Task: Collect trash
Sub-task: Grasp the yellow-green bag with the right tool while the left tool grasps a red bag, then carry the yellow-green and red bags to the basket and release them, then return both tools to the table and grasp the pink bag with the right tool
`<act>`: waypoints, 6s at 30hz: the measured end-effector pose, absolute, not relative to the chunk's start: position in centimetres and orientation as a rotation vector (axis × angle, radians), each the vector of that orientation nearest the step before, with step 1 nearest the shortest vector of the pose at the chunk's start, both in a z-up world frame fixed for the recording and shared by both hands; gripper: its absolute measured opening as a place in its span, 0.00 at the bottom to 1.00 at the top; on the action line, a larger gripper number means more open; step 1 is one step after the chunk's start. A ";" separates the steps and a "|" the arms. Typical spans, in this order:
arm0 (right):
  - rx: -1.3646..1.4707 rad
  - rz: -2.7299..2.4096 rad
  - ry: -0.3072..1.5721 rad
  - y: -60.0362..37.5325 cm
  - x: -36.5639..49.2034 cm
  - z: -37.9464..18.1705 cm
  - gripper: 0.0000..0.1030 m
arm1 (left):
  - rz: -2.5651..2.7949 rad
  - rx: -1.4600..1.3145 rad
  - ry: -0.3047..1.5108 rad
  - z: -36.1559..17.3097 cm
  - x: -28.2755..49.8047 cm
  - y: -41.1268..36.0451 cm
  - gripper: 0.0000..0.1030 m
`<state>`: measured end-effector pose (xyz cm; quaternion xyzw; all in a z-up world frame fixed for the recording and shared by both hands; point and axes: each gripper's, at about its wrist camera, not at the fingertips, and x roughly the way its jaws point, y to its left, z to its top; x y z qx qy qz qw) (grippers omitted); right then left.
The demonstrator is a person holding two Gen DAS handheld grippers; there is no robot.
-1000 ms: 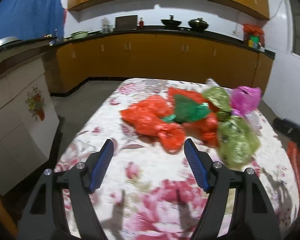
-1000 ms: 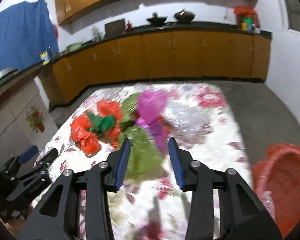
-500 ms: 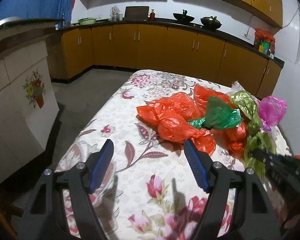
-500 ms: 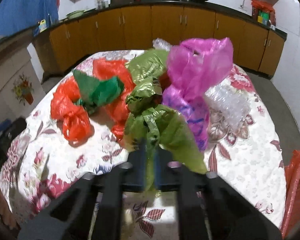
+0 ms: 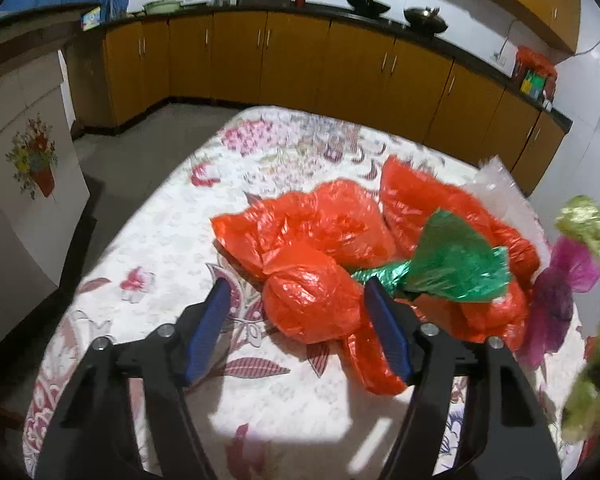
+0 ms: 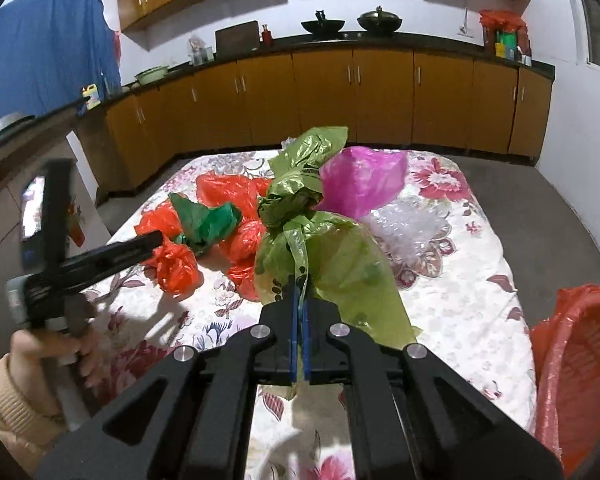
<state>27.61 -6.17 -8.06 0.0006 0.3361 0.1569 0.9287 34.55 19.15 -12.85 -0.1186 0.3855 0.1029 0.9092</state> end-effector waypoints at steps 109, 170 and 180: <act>0.360 -0.311 0.552 -36.8 13.6 -5.5 0.25 | -0.657 0.037 0.763 -8.8 23.1 -20.5 0.44; 0.031 0.287 0.829 -4.2 36.2 -12.8 0.44 | 0.146 -0.105 0.671 -10.1 28.8 15.7 0.70; 0.070 0.288 0.774 -7.7 32.7 -10.8 0.41 | 0.101 -0.088 0.706 -10.9 33.5 14.9 0.70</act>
